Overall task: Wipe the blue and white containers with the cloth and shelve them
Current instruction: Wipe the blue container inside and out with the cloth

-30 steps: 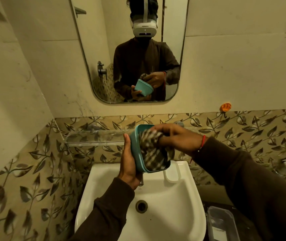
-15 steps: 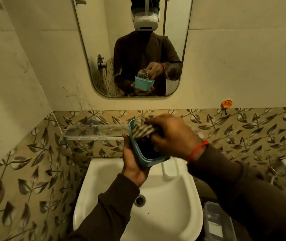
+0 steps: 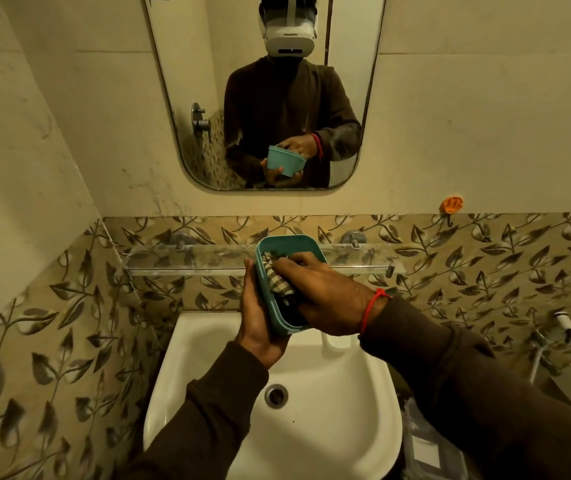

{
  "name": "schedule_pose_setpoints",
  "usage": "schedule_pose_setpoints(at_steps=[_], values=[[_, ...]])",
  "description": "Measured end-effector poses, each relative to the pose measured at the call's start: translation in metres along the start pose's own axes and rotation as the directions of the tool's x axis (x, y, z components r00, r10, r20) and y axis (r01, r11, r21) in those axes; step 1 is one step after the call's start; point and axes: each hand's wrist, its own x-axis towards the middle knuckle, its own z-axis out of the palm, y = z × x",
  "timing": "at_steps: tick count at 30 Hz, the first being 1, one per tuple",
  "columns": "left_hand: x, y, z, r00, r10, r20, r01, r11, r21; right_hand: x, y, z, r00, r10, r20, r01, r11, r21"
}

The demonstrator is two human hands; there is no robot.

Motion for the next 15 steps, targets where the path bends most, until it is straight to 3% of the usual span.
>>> schedule_pose_setpoints(at_steps=[7, 11, 15], values=[[-0.004, 0.014, -0.002, 0.997, -0.074, 0.01, 0.073, 0.996, 0.04, -0.001, 0.001, -0.018, 0.946, -0.202, 0.253, 0.236, 0.966, -0.11], [-0.004, 0.012, 0.01, 0.998, -0.068, 0.011, 0.067, 0.995, 0.072, 0.016, 0.01, -0.027, 0.967, -0.253, 0.023, 0.226, 0.817, -0.531], [0.0, 0.018, 0.017, 1.0, -0.005, -0.027, 0.011, 0.981, 0.193, 0.018, 0.007, -0.003, 0.994, -0.086, -0.073, 0.013, 0.73, -0.684]])
